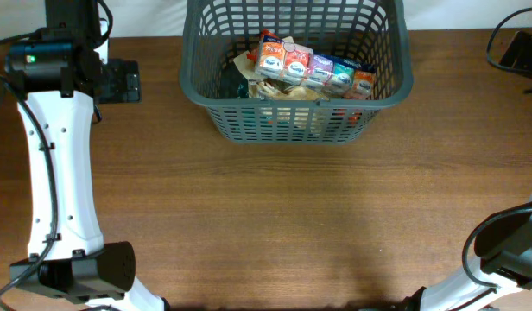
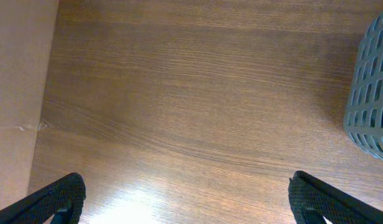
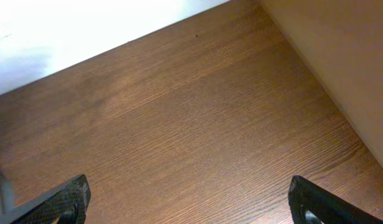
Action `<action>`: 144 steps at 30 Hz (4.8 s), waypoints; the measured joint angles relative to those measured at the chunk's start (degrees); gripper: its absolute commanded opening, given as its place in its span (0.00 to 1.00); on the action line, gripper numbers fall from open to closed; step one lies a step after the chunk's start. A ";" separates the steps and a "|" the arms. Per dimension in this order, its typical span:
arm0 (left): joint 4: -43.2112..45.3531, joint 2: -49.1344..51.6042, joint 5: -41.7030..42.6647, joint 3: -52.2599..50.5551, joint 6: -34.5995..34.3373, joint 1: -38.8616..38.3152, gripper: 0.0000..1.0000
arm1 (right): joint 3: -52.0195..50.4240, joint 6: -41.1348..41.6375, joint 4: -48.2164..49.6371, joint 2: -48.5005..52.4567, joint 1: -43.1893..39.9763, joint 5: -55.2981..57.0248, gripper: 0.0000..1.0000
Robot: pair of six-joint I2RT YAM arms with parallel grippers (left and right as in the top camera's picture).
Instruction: Pack container
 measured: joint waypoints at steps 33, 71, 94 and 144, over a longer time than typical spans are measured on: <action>-0.02 0.00 0.00 -0.02 -0.04 0.00 0.99 | -95.27 0.81 24.74 -96.76 20.46 -12.07 0.99; 10.56 -34.75 -0.07 -29.75 -0.22 0.00 0.99 | -109.37 0.83 32.83 -108.76 20.50 -12.37 0.99; 70.73 -99.43 0.02 -112.72 -0.42 -5.60 0.99 | -109.39 0.81 32.87 -108.76 20.50 -12.48 0.99; 78.47 -100.72 0.02 -123.75 -0.42 -5.60 0.99 | -109.39 0.81 32.87 -108.76 20.50 -12.48 0.99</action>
